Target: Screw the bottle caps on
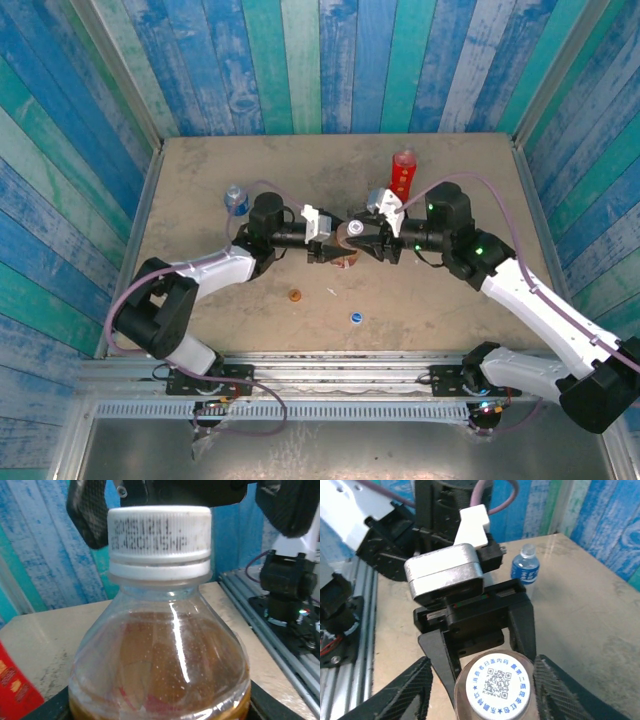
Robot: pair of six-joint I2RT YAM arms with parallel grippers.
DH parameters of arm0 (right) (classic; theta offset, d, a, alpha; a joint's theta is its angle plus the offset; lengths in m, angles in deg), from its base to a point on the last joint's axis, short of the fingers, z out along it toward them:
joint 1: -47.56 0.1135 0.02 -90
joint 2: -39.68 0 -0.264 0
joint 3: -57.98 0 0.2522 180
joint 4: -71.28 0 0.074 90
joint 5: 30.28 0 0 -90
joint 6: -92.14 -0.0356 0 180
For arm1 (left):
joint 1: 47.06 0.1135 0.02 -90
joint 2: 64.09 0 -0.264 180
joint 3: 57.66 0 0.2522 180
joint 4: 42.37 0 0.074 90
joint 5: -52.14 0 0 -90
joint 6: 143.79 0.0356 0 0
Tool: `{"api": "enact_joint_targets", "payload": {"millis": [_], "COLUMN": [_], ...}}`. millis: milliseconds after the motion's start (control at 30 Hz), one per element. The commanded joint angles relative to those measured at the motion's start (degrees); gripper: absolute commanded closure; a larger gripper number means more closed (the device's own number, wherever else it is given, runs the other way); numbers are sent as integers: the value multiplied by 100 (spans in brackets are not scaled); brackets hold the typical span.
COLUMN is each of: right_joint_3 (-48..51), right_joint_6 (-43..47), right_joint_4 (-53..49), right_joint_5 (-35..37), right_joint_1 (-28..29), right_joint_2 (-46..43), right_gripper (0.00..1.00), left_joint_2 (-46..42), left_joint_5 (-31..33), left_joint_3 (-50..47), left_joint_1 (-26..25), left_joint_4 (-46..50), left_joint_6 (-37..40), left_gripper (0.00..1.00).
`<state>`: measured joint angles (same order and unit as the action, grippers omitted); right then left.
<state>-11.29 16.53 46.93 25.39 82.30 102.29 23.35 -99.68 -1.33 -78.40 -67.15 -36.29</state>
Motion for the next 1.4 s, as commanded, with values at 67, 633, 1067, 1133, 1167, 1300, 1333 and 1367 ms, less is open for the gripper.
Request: {"api": "enact_joint_targets", "payload": {"millis": [67,633,1067,1133,1167,1300,1333,1367], "right_joint_3": [-171,402,312,302,283,207,223,248], "right_joint_6": [286,-1570,-4309,-3943,-3622,-2263,-2092,-1954], "right_joint_4": [-252,1507,1966,2158,2234,2283,2259,2236], "right_joint_5": [-378,3138,5396,5172,4883,3428,3202,2891], "right_joint_1": [-5,569,1223,1206,1164,928,884,797], "right_joint_2": [21,638,1904,1856,1790,1375,1249,1083], "right_gripper": [61,99,99,96,92,60,55,50], "left_joint_2": [-271,-85,693,560,473,205,143,54], "left_joint_5": [-464,4970,7494,6988,6660,4745,4240,3749], "left_joint_3": [111,-583,-500,-579,-611,-827,-895,-968], "left_joint_1": [4,-405,-1036,-915,-796,-245,-130,-29], "left_joint_4": [356,-2521,-3410,-3171,-2994,-2790,-2791,-2783], "left_joint_6": [166,-832,-352,-453,-582,-1035,-1083,-1126], "left_gripper": [62,65,65,65,65,64,64,63]}}
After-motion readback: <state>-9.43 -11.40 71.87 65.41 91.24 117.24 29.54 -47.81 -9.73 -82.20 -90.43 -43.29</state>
